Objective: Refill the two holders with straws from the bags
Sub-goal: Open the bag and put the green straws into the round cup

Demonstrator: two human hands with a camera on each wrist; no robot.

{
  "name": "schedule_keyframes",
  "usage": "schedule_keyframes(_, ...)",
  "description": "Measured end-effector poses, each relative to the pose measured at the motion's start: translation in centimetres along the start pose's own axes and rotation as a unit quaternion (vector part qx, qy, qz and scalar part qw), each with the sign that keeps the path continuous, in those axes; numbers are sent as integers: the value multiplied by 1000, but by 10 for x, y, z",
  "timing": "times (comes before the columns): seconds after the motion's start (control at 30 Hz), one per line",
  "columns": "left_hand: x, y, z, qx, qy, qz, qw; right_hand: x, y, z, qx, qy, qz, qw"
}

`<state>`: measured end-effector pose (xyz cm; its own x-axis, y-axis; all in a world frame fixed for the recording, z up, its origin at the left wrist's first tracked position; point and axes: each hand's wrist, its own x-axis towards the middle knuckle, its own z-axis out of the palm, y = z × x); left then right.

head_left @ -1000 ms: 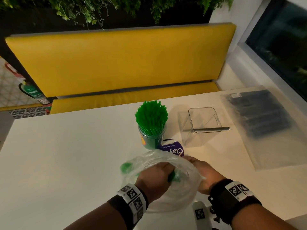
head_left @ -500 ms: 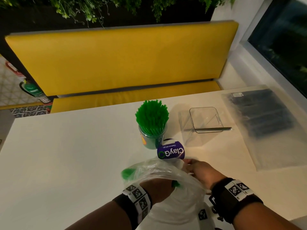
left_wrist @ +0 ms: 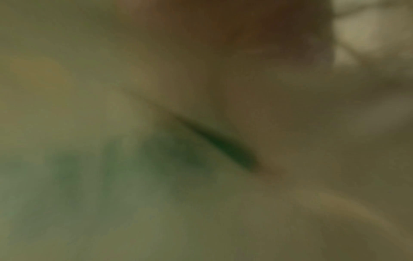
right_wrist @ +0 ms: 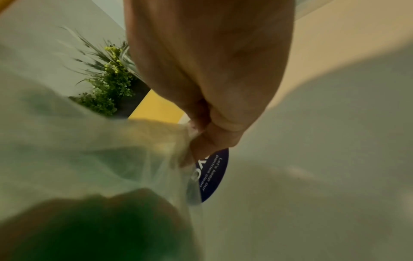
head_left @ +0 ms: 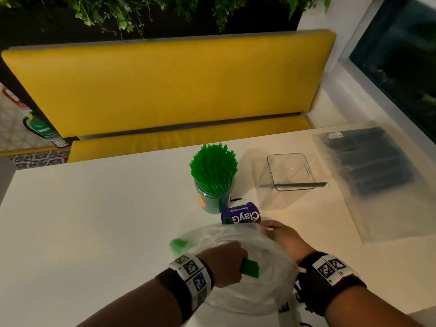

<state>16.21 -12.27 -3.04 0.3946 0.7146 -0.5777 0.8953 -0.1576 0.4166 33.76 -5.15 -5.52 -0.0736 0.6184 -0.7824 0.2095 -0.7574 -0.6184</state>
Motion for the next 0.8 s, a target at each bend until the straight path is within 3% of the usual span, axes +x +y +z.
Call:
schedule_keyframes(0.07,-2,0,5,7,-30,5,1000,0,5,2,8,0,3,1000)
schedule_keyframes(0.13,-5,2,7,-27,-16,32,999,5,9,-4,-47,13,-16,999)
schedule_keyframes(0.27,-13,3,-2,-163,122,56,977,-7,7,-16,-149,-17,-78,986)
schedule_keyframes(0.37,-18,-4,-9,-149,172,50,973,-48,-7,-22,-99,-39,-195,975)
schedule_keyframes(0.43,-17,-6,-10,-96,168,37,980,-84,-21,-20,-110,-124,-306,937)
schedule_keyframes(0.5,-15,-3,-11,-89,168,37,981,-99,-26,-12,-263,-181,-374,871)
schedule_keyframes(0.53,-15,-1,-12,-102,170,47,979,-97,-23,-8,-337,-165,-399,837)
schedule_keyframes(0.57,-15,1,-13,-111,170,55,978,-92,-21,-3,-363,-143,-412,823)
schedule_keyframes(0.73,-30,-4,-15,-167,159,86,969,-56,-8,3,-301,-42,-417,857)
schedule_keyframes(0.8,-42,-3,-19,-226,162,109,954,-44,-4,5,-368,19,-412,833)
